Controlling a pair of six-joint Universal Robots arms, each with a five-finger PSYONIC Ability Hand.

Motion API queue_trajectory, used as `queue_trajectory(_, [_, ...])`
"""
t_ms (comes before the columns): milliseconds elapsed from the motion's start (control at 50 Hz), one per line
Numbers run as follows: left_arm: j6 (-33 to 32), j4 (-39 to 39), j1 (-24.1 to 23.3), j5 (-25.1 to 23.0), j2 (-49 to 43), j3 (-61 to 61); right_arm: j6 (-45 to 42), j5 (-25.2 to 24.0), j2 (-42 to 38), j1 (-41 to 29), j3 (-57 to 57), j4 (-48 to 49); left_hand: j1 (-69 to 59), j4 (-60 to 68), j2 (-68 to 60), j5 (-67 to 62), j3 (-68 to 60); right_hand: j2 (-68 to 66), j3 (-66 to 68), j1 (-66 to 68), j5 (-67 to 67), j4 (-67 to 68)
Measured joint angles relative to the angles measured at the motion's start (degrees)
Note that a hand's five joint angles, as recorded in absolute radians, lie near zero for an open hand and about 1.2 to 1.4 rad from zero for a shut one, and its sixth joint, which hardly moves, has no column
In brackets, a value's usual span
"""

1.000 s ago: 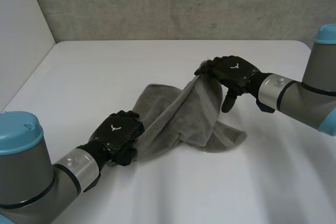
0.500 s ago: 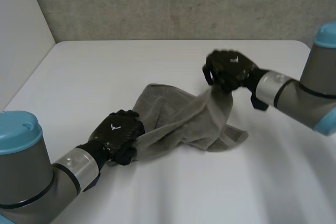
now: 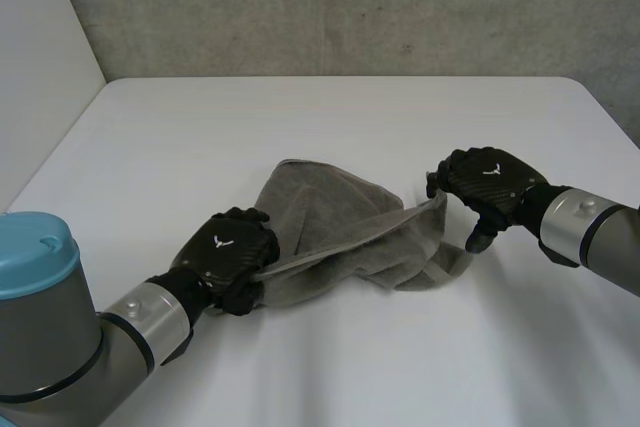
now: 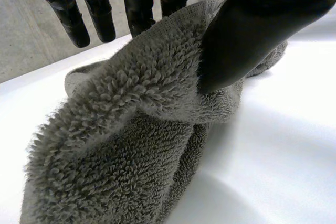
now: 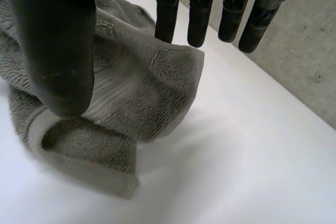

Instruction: Fold the towel.

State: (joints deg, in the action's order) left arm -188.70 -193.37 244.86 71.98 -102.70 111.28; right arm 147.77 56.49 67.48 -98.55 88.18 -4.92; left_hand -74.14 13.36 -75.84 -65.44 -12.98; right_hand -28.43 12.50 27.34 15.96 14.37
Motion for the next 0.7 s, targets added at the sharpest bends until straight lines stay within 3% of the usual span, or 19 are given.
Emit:
queue_trajectory(240, [0.00, -0.01, -0.06, 0.00, 0.24, 0.05, 3.14, 0.07, 0.93, -3.16, 3.62, 10.08, 0.00, 0.00, 0.00, 0.00, 0.00, 0.00, 0.00, -0.03, -0.01, 0.00])
queue_trajectory(580, [0.00, 0.01, -0.07, 0.00, 0.25, 0.08, 5.03, 0.44, -4.28, -6.41, -2.01, 12.68, 0.00, 0.00, -0.01, 0.00, 0.00, 1.63, 0.00, -1.36, -1.34, 0.00])
queue_trajectory(660, [0.00, 0.01, -0.03, 0.04, 0.28, 0.08, 4.56, 0.57, -7.76, -6.29, -3.57, 12.62, 0.00, 0.00, -0.01, 0.00, 0.00, -2.82, 0.00, 3.63, 5.17, 0.00])
queue_trajectory(700, [0.00, 0.01, -0.02, 0.06, 0.29, 0.05, 4.17, 0.54, -10.17, -6.13, -4.71, 12.46, 0.00, 0.00, -0.01, 0.00, 0.00, -15.19, 0.00, 15.56, 18.00, 0.00])
